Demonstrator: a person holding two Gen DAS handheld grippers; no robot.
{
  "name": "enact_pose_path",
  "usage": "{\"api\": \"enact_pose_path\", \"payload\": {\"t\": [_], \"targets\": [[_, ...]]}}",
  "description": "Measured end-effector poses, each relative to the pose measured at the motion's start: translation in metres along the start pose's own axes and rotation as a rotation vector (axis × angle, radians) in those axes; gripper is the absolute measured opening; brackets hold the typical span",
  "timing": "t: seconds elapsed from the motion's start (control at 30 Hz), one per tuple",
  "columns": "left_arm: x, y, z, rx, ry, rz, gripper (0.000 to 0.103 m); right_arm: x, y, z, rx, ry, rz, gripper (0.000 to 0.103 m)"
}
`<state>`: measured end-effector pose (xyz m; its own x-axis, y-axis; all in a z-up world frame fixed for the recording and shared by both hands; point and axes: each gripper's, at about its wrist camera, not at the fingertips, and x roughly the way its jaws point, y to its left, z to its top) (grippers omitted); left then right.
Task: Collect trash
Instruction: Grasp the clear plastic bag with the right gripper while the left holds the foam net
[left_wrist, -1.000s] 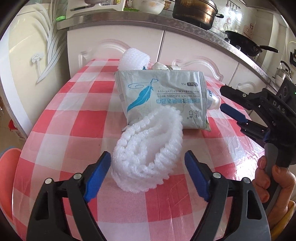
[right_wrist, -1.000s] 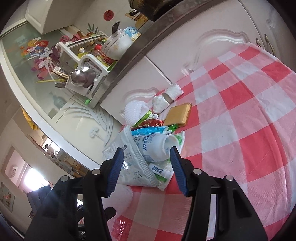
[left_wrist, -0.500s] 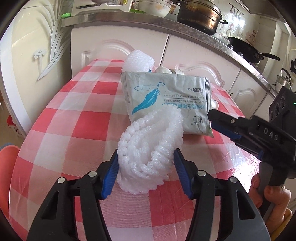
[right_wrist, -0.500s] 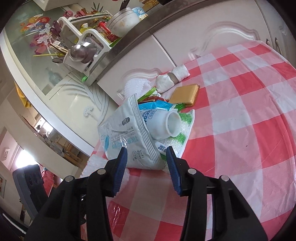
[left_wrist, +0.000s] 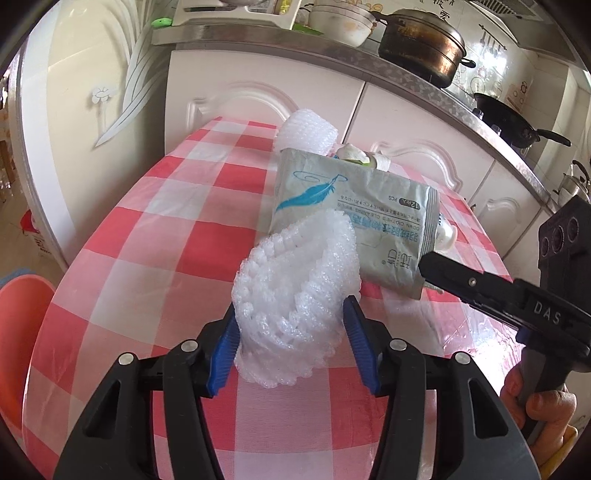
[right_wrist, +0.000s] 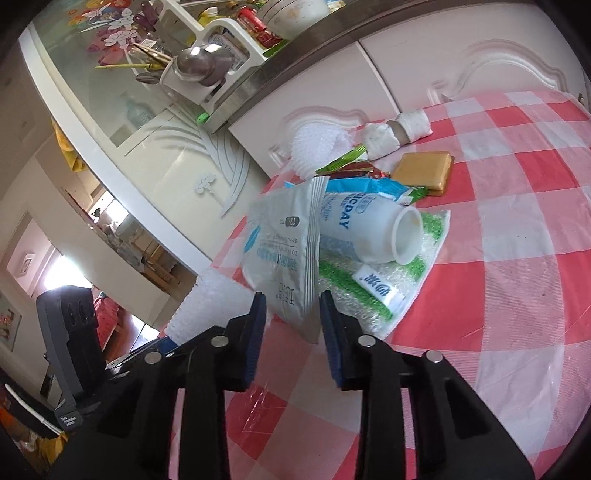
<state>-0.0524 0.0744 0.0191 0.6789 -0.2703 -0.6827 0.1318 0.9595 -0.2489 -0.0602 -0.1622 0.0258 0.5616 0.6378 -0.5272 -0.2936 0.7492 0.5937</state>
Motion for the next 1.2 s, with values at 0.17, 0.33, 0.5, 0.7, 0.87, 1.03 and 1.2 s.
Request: {"api": "enact_pose_path", "payload": {"t": [0.17,0.33,0.5,0.7,0.87,1.03,1.2], "targets": [[0.000,0.006,0.002,-0.013,-0.003,0.000,0.055,0.008,0.003,0.000,-0.028,0.037,0.008,0.029],[0.000,0.007,0.000,-0.012,-0.008,0.000,0.055,0.019,0.001,0.005,-0.004,0.045,0.009,0.043],[-0.001,0.007,0.000,-0.003,-0.014,-0.001,0.049,0.029,0.004,0.009,-0.006,0.056,0.012,0.051],[-0.003,0.013,0.001,-0.026,-0.019,0.004,0.046,0.031,0.006,0.007,-0.025,0.067,-0.018,0.009],[-0.008,0.017,0.001,-0.036,-0.027,0.005,0.044,0.027,0.011,0.003,-0.038,0.057,0.004,0.007],[-0.018,0.022,0.001,-0.045,-0.049,0.001,0.042,0.019,0.022,-0.004,-0.057,0.024,0.024,0.005],[-0.029,0.027,-0.001,-0.048,-0.071,-0.003,0.040,0.005,0.043,-0.008,-0.111,-0.029,0.010,0.004]]}}
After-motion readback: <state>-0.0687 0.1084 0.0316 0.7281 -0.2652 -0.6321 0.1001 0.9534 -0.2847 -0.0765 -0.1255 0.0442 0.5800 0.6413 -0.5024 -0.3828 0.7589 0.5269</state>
